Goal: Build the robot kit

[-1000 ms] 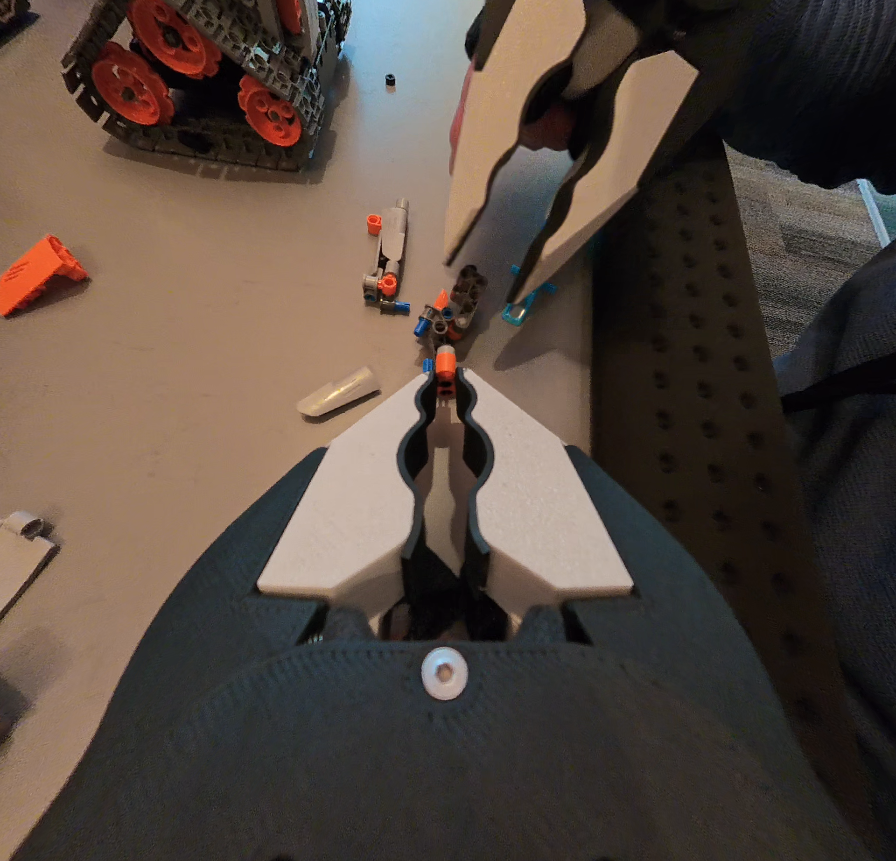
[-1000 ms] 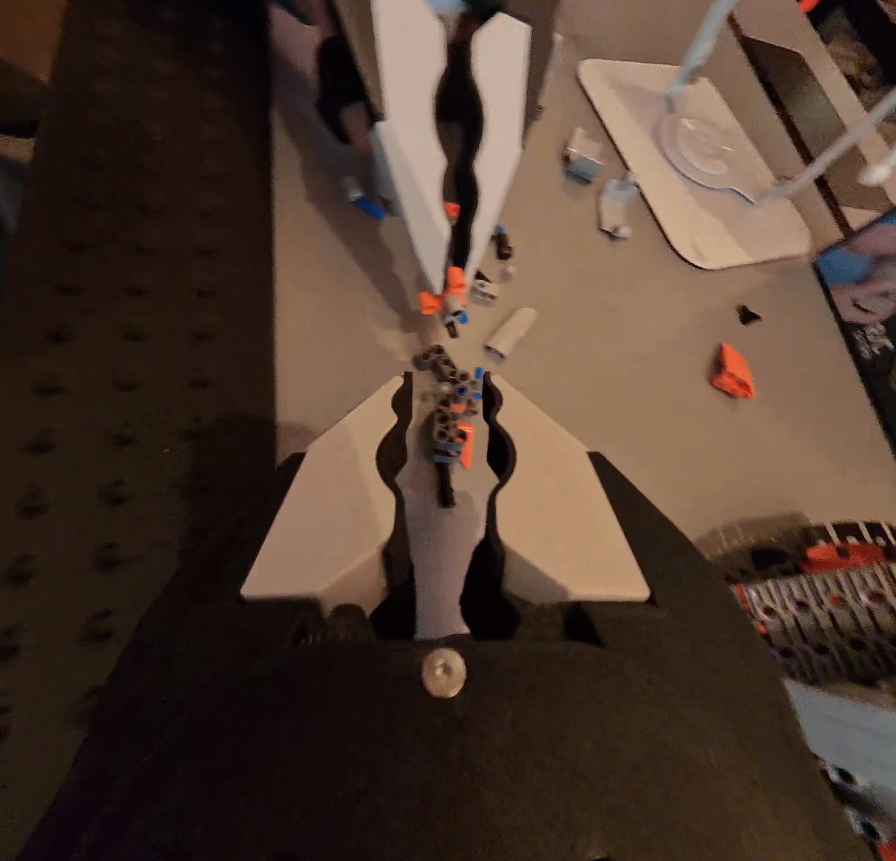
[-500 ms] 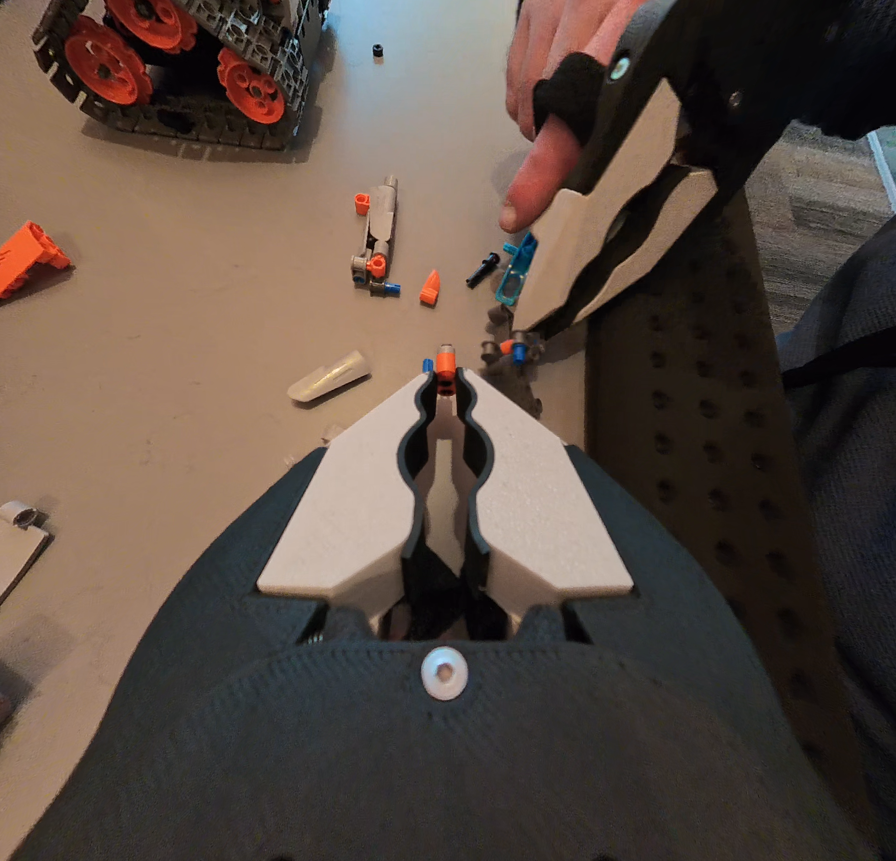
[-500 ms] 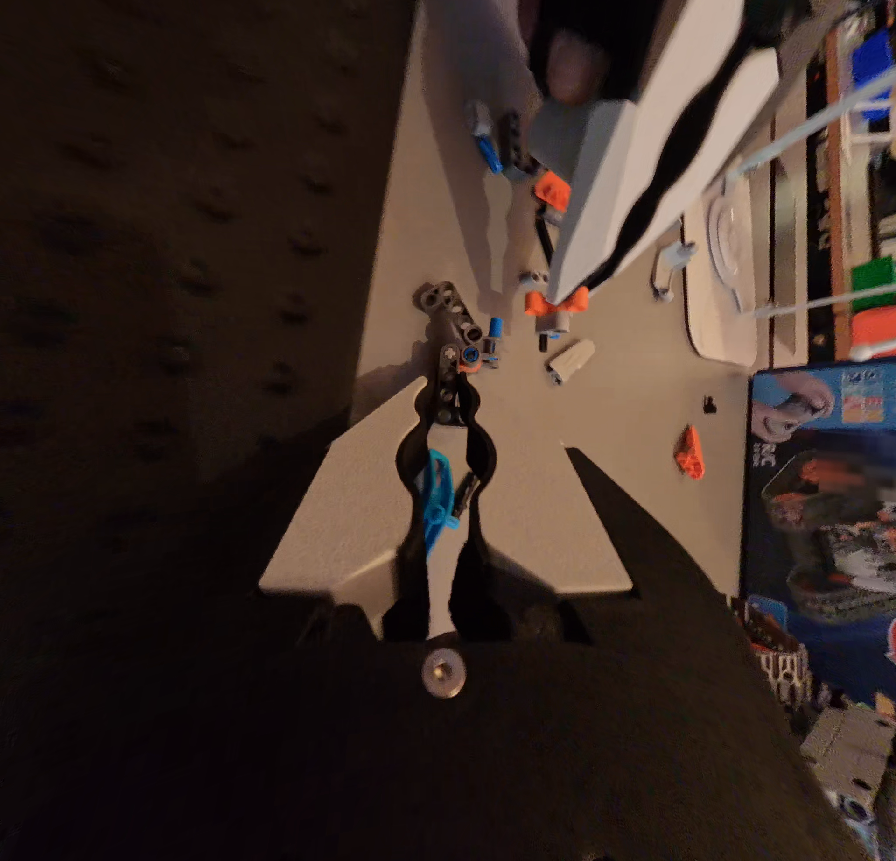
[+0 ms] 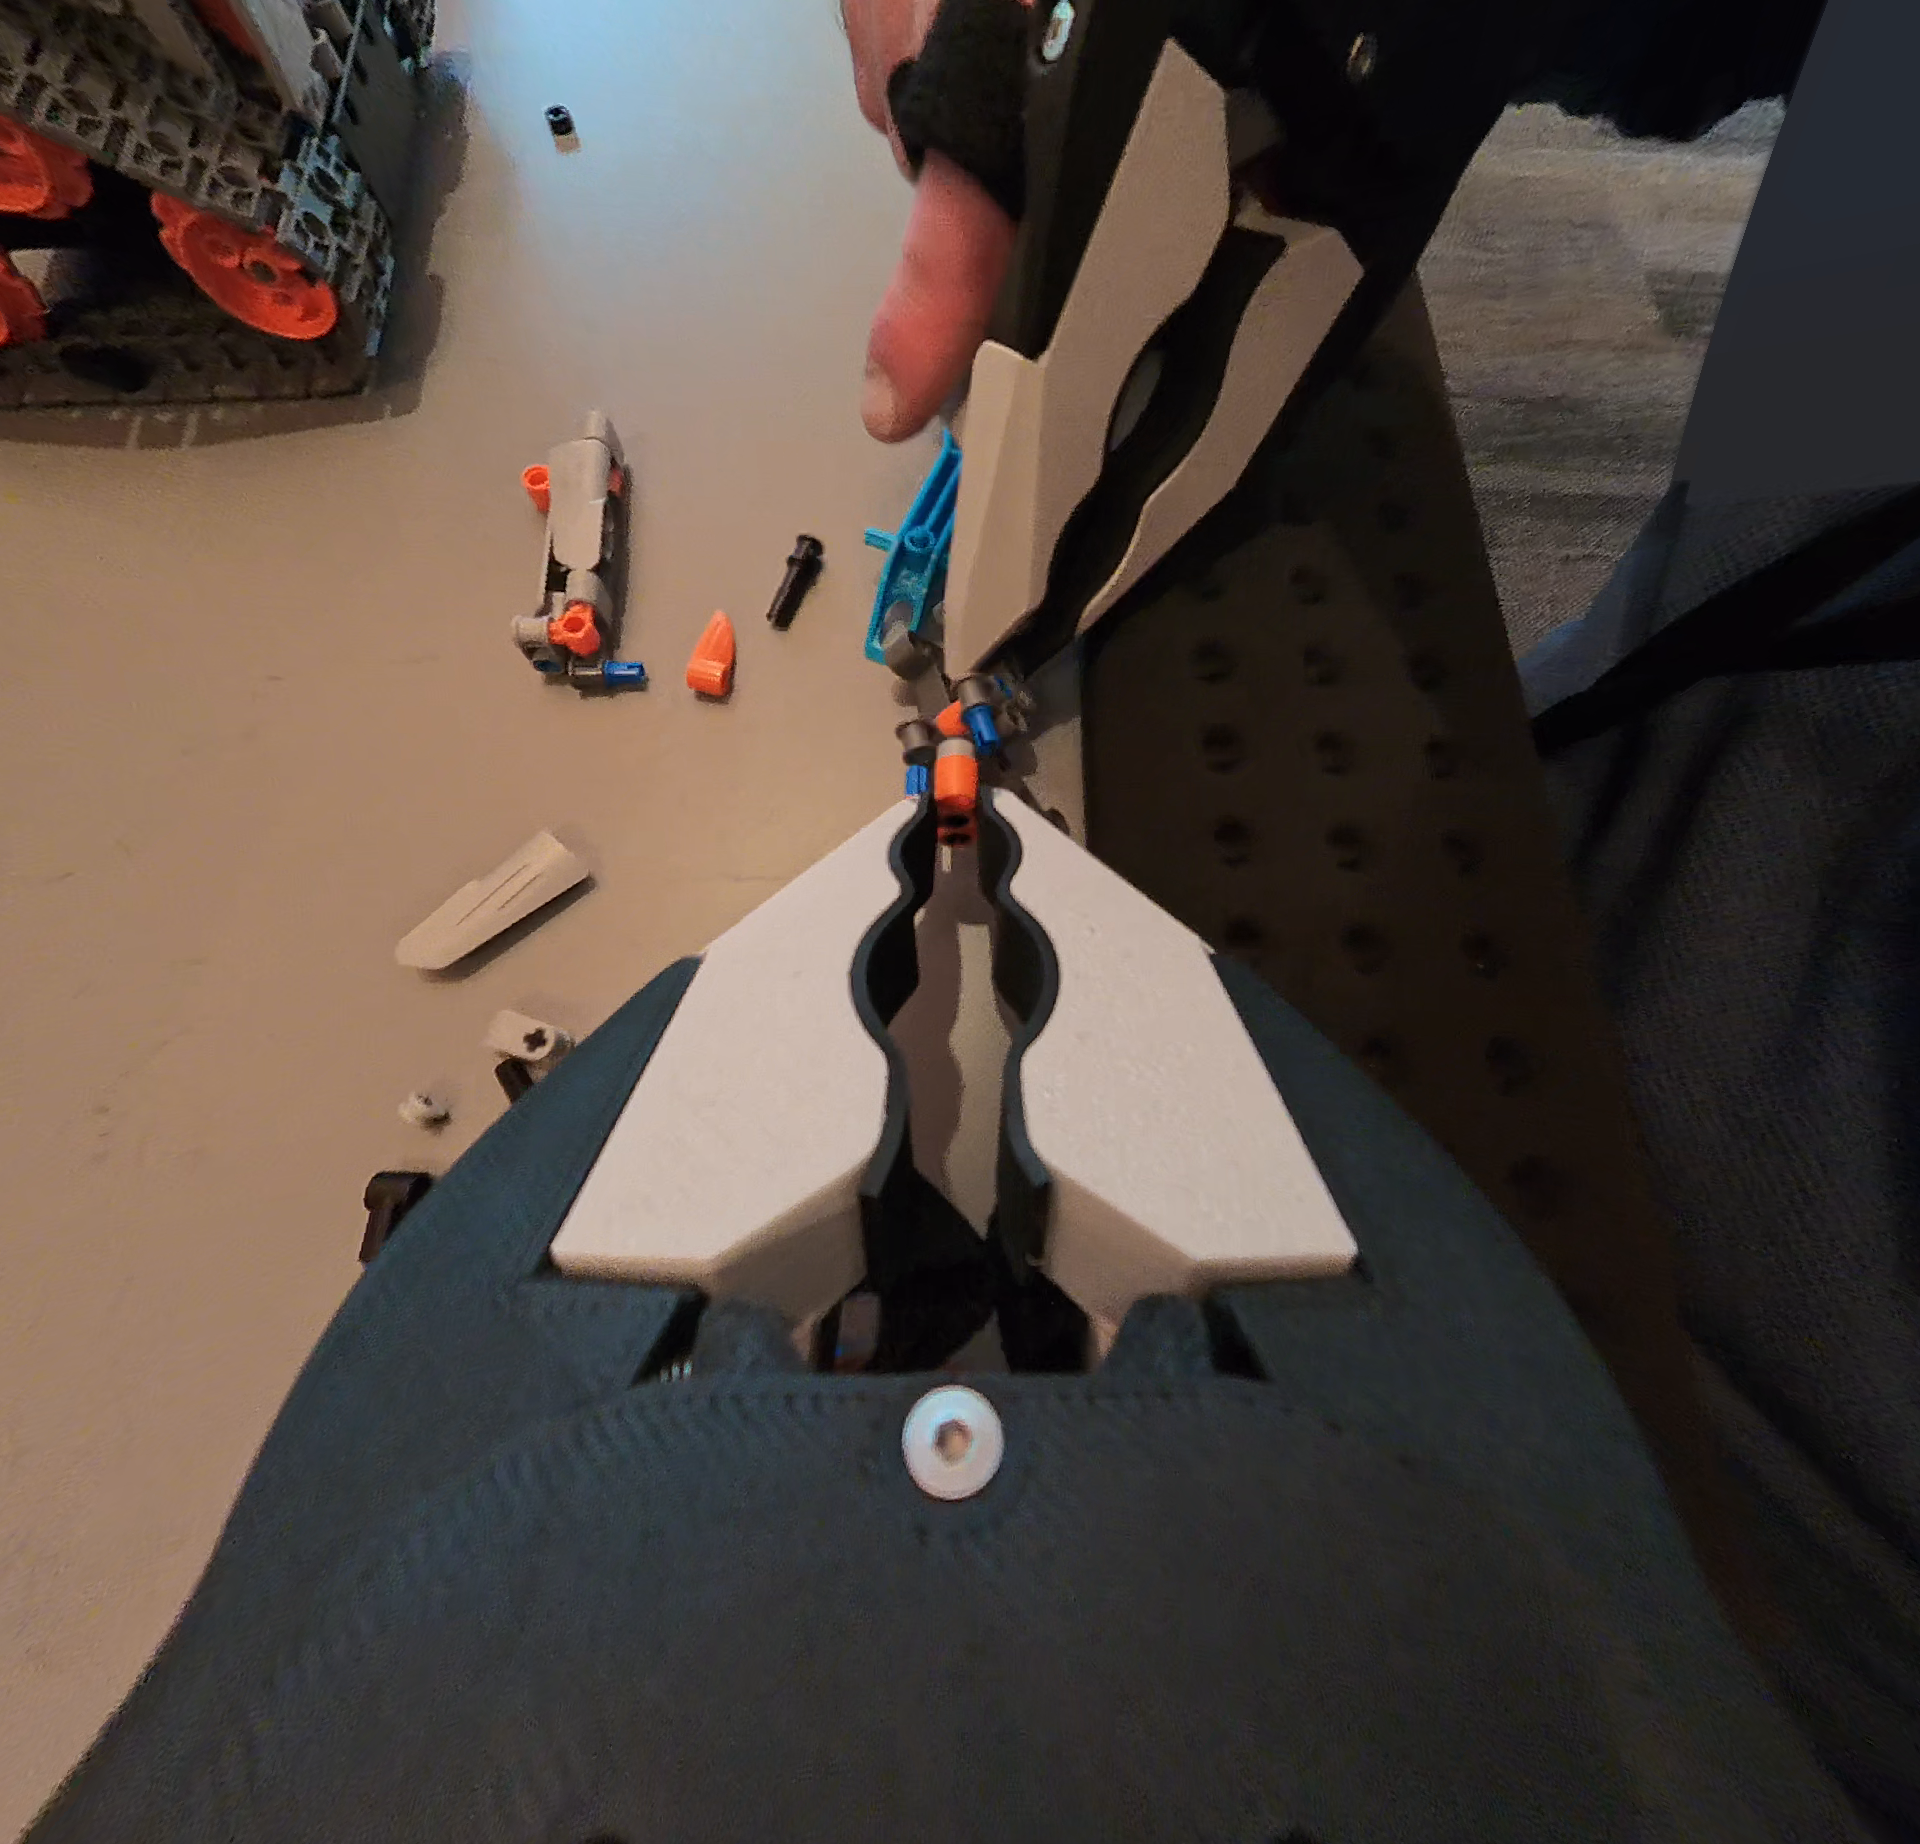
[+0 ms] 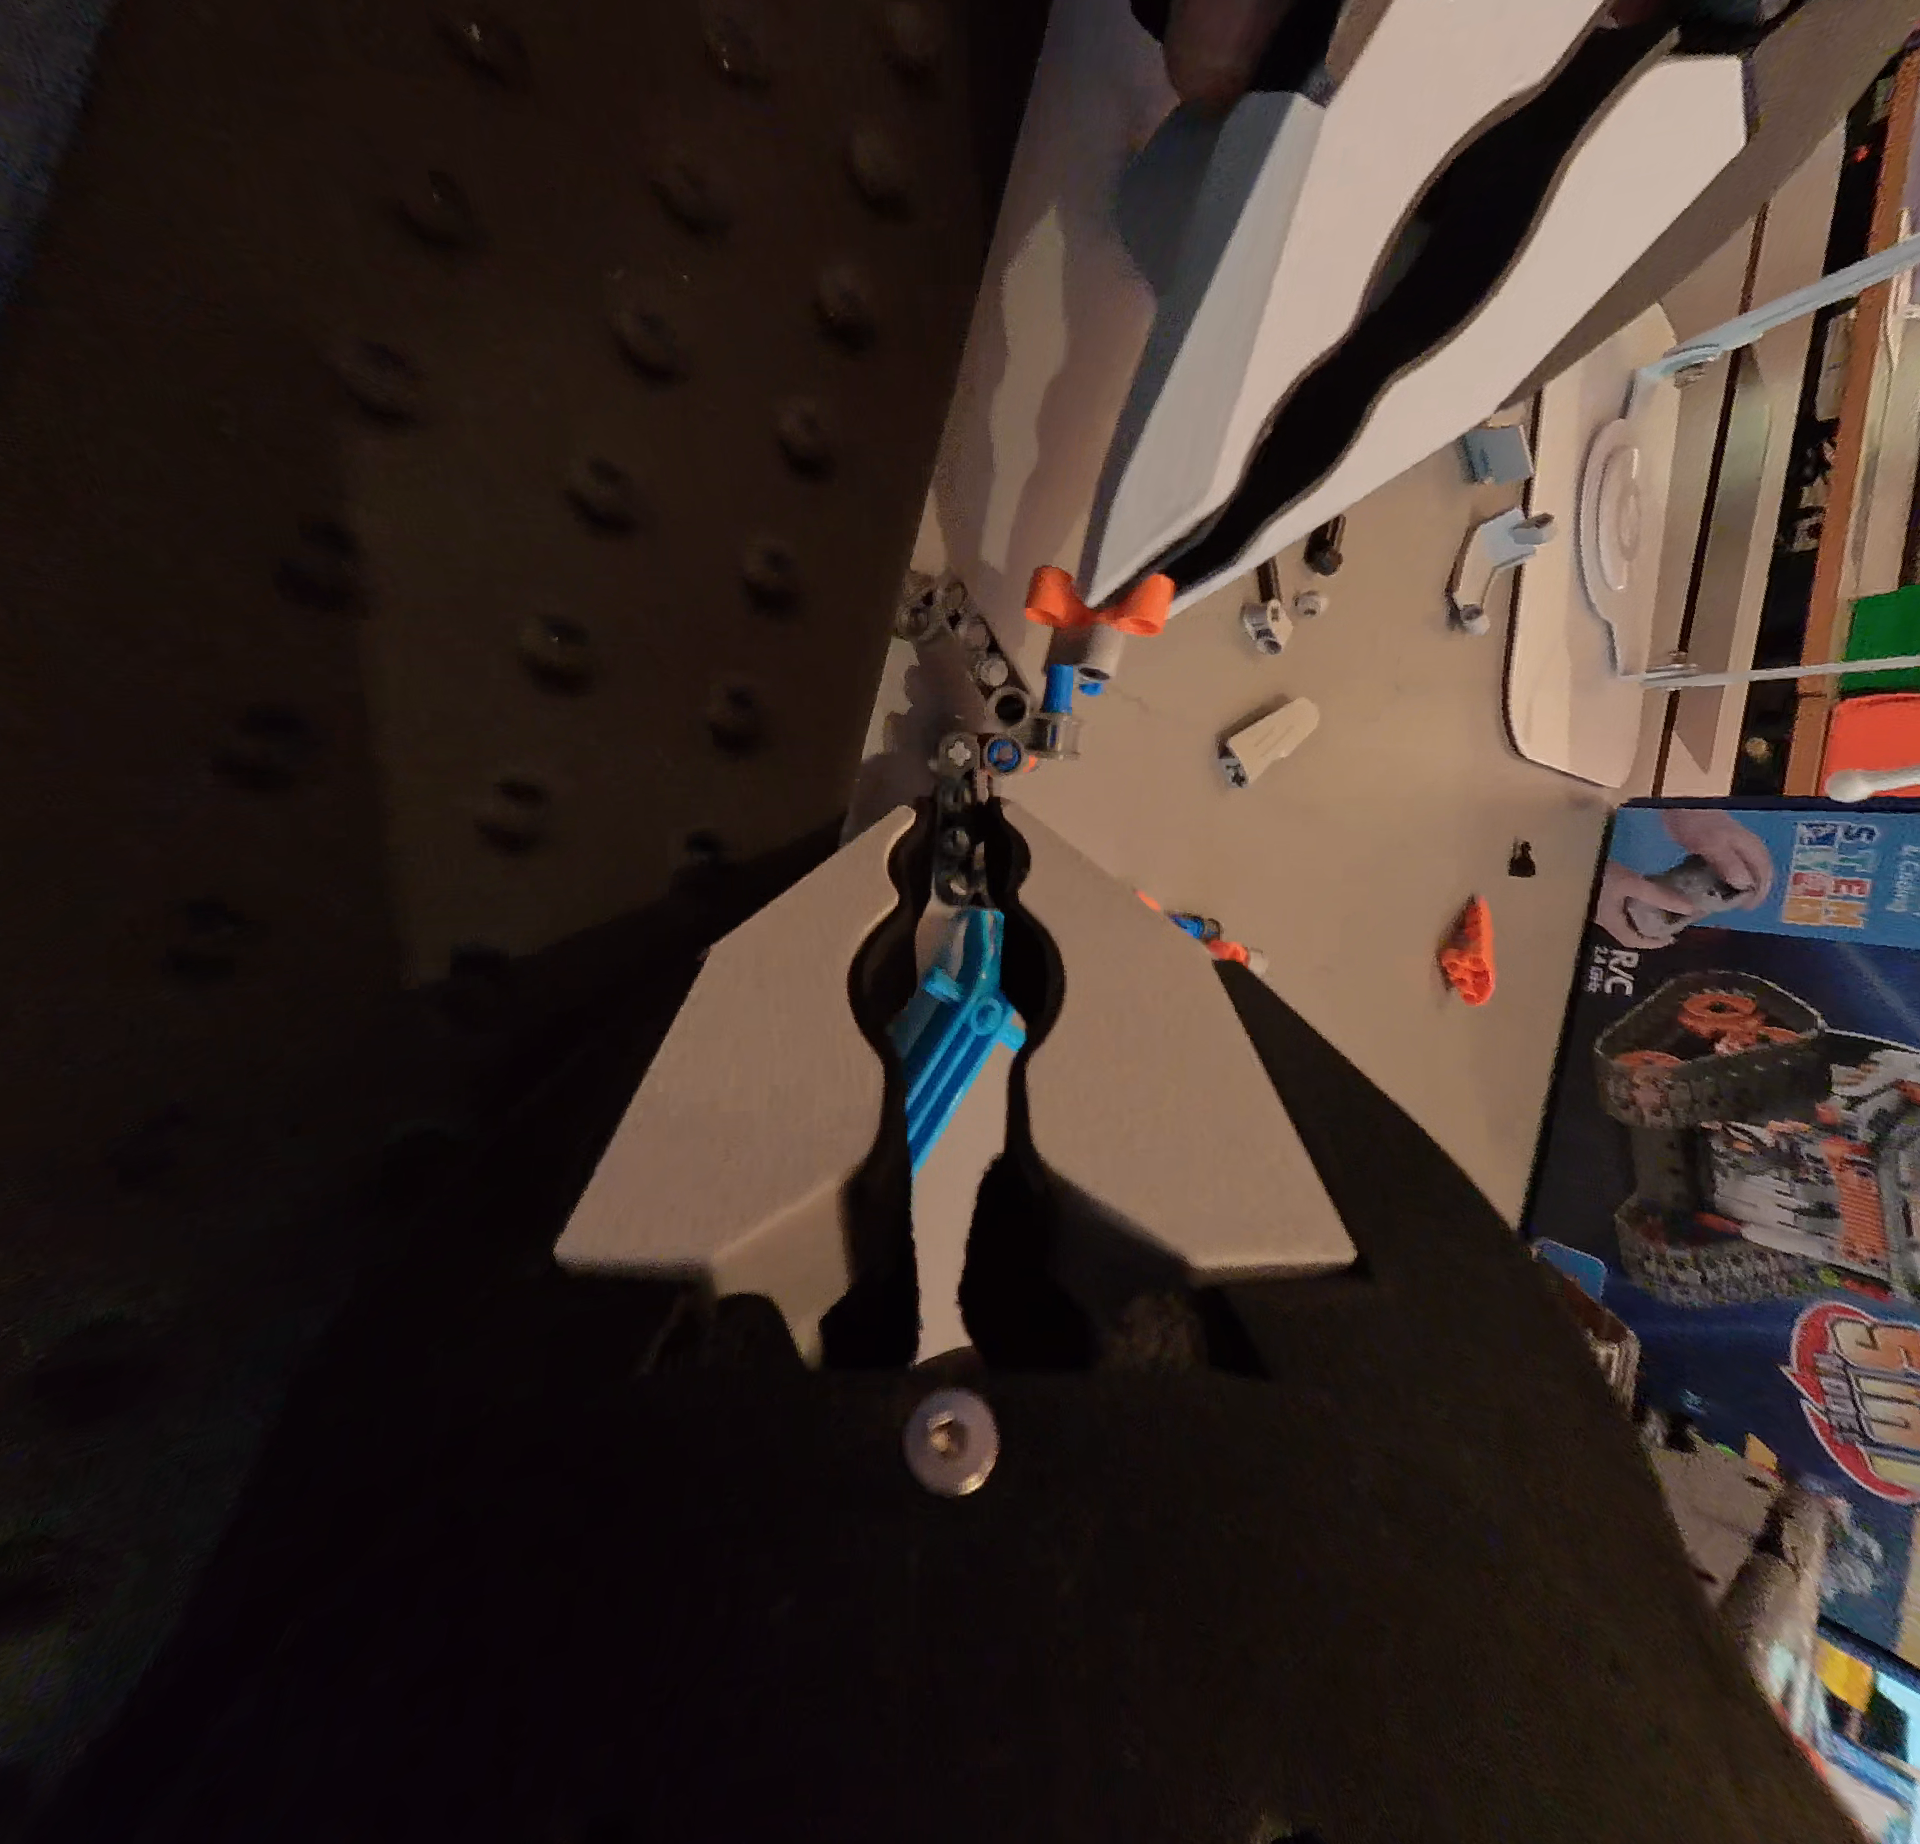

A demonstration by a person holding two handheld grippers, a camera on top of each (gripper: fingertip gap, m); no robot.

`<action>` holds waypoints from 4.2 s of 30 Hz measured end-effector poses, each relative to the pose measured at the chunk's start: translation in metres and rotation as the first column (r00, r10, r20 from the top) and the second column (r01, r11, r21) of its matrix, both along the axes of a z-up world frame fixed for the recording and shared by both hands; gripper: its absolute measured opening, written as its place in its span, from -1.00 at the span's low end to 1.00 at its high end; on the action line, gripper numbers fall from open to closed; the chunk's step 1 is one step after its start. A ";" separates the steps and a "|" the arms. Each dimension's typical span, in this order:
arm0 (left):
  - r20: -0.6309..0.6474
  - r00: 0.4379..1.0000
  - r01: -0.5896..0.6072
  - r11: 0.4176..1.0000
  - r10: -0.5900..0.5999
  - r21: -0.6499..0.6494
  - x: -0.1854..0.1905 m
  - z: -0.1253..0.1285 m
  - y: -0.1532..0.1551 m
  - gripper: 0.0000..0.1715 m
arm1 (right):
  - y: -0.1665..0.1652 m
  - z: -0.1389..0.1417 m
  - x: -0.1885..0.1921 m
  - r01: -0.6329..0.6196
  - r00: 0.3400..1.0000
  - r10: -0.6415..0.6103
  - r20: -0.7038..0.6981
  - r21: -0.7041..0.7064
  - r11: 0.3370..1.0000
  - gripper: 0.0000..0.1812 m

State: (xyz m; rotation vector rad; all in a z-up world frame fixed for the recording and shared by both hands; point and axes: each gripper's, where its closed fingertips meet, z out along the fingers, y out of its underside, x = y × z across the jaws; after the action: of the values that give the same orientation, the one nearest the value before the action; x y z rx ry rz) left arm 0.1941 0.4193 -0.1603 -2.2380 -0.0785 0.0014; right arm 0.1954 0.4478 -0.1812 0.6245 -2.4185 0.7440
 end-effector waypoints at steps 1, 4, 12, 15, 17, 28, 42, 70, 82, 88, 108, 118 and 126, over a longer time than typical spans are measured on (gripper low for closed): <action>-0.011 1.000 0.006 1.000 -0.006 -0.002 0.002 -0.001 0.001 -0.94 | 0.002 0.001 0.000 0.010 1.000 -0.010 -0.003 0.008 1.000 -0.91; -0.039 0.999 0.021 1.000 -0.021 0.001 0.006 0.000 0.006 -0.94 | 0.009 0.004 0.006 -0.004 1.000 0.004 0.005 0.016 1.000 -0.93; -0.069 0.995 0.066 0.997 -0.068 -0.028 0.019 -0.009 0.017 -0.94 | 0.022 0.023 0.024 -0.006 0.941 0.026 0.338 -0.060 0.998 -0.75; -0.060 0.996 0.068 0.997 -0.069 -0.030 0.018 -0.011 0.019 -0.94 | 0.014 0.038 -0.002 0.155 0.875 -0.059 0.480 -0.163 0.974 -0.79; -0.069 0.995 0.071 0.997 -0.073 -0.033 0.019 -0.011 0.020 -0.94 | 0.017 0.029 -0.010 0.229 0.789 -0.111 0.604 -0.121 0.966 -0.70; -0.114 0.989 0.086 0.995 -0.091 -0.044 0.020 -0.010 0.018 -0.93 | 0.015 0.009 0.008 0.292 0.602 -0.140 0.786 -0.053 0.955 -0.89; -0.054 0.999 -0.003 1.000 0.005 0.027 -0.003 0.015 -0.012 -0.94 | -0.010 0.000 0.004 0.050 0.996 -0.044 0.077 -0.077 0.996 -1.00; -0.096 0.994 0.056 0.998 -0.052 0.039 0.007 0.005 -0.001 -0.94 | -0.017 0.003 0.008 0.130 0.886 -0.029 0.463 -0.188 0.974 -0.89; -0.135 0.991 0.034 0.998 -0.025 0.059 0.004 0.005 0.001 -0.94 | -0.023 0.005 0.003 0.110 0.879 -0.004 0.477 -0.195 0.975 -0.70; -0.169 0.985 0.036 0.997 -0.024 0.069 0.004 0.005 0.003 -0.94 | -0.023 0.004 0.003 0.115 0.880 -0.001 0.475 -0.211 0.971 -0.74; -0.143 0.987 0.086 0.990 -0.070 0.111 0.008 0.001 0.004 -0.94 | -0.023 0.000 0.004 0.099 0.880 0.021 0.475 -0.225 0.969 -0.75; -0.147 0.987 0.083 0.993 -0.069 0.089 0.007 -0.004 0.001 -0.94 | -0.023 0.000 0.003 0.095 0.881 0.026 0.473 -0.230 0.969 -0.75; -0.202 0.974 0.126 0.987 -0.103 0.102 0.010 -0.001 0.002 -0.94 | -0.023 0.000 0.004 0.094 0.876 0.029 0.482 -0.231 0.968 -0.75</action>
State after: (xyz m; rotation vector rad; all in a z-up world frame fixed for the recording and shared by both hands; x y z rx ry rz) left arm 0.2040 0.4215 -0.1616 -2.1132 0.1545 0.1517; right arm 0.1993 0.4243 -0.1812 0.3181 -2.7003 1.2942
